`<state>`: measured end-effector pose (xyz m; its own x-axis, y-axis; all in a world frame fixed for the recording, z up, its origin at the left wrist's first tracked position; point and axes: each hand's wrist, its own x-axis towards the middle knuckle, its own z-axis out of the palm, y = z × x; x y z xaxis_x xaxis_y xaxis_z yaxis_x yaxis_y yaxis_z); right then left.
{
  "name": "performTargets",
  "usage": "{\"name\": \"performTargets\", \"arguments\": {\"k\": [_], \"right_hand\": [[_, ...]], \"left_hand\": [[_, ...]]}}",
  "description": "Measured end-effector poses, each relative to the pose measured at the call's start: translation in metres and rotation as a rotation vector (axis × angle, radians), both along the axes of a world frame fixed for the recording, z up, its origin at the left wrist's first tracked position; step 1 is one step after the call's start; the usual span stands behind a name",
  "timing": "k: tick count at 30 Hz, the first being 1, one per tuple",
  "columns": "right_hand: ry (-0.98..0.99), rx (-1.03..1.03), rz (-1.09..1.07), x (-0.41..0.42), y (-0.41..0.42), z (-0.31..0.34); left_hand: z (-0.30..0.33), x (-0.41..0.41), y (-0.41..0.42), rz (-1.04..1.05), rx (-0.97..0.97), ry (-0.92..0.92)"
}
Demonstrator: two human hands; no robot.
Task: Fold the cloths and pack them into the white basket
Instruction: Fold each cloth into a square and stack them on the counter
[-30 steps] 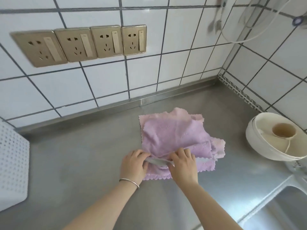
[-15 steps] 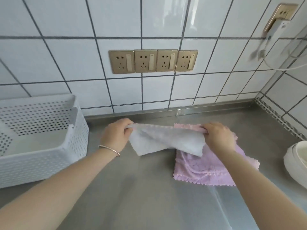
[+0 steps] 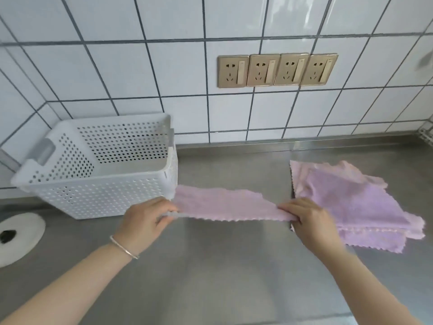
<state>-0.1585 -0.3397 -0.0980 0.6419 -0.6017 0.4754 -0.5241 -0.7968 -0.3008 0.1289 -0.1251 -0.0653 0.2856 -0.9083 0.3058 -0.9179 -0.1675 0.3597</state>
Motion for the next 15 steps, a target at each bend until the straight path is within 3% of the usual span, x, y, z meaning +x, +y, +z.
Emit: {"name": "performTargets", "arguments": {"k": [3, 7, 10, 13, 15], "right_hand": [[0.174, 0.165, 0.123, -0.015, 0.022, -0.057], [0.302, 0.232, 0.264, -0.021, 0.035, -0.096], [0.198, 0.301, 0.318, -0.026, 0.036, -0.125], [0.088, 0.46, 0.34, -0.028, 0.035, -0.14], [0.005, 0.525, 0.289, -0.03, 0.033, -0.149]], "left_hand": [[-0.052, -0.012, 0.024, 0.012, 0.141, 0.133], [-0.105, -0.019, 0.04, 0.036, 0.23, 0.31], [-0.138, -0.024, 0.043, 0.03, 0.195, 0.386], [-0.161, -0.029, 0.037, 0.071, 0.106, 0.575], [-0.176, -0.031, 0.034, 0.117, 0.028, 0.571]]}}
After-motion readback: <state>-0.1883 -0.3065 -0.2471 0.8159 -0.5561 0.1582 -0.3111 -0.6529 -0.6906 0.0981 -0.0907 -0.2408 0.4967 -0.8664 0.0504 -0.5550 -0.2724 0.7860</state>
